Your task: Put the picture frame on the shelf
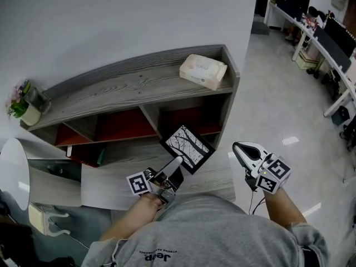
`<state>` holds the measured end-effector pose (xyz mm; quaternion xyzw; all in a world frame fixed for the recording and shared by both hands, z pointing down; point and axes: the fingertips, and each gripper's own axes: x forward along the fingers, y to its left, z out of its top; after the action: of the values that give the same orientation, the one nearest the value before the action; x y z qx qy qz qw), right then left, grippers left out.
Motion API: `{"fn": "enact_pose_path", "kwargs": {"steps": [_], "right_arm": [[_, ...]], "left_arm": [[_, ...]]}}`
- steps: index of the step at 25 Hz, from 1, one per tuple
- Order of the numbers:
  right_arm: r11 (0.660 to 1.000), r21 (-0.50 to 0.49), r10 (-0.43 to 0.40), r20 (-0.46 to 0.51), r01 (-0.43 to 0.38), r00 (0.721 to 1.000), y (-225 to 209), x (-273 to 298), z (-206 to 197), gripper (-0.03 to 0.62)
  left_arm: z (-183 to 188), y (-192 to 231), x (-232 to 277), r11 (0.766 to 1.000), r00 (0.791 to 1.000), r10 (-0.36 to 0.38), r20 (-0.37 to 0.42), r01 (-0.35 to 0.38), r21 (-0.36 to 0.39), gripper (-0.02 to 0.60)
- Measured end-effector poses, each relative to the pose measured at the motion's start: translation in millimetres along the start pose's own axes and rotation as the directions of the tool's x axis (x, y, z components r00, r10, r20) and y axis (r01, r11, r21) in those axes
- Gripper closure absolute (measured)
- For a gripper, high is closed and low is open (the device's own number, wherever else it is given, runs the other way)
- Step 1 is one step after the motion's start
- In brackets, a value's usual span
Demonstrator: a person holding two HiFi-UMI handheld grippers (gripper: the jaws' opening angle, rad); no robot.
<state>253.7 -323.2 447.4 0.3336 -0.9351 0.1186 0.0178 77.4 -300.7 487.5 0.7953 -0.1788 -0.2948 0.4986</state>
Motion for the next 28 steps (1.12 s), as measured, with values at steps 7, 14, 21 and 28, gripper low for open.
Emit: {"fn": "enact_pose_path", "kwargs": {"steps": [7, 14, 21, 28], "right_arm": [[1.000, -0.002, -0.001, -0.026, 0.000, 1.000, -5.8, -1.3, -12.8, 0.588], [1.000, 0.002, 0.021, -0.045, -0.021, 0.999, -4.2, 5.1, -20.8, 0.588], [1.000, 0.010, 0.024, -0.060, -0.023, 0.998, -4.7, 6.1, -26.8, 0.588], [1.000, 0.021, 0.016, -0.069, -0.014, 0.997, -6.7, 5.8, -30.8, 0.588]], "left_arm": [[12.9, 42.3, 6.1, 0.992, 0.986, 0.122, 0.117, -0.125, 0.016, 0.492], [19.4, 76.4, 7.2, 0.973, 0.957, 0.231, 0.175, -0.233, -0.012, 0.492], [21.6, 95.6, 6.7, 0.959, 0.931, 0.281, 0.234, -0.264, -0.098, 0.492], [28.6, 111.7, 2.0, 0.945, 0.889, 0.323, 0.326, -0.287, -0.154, 0.494]]}}
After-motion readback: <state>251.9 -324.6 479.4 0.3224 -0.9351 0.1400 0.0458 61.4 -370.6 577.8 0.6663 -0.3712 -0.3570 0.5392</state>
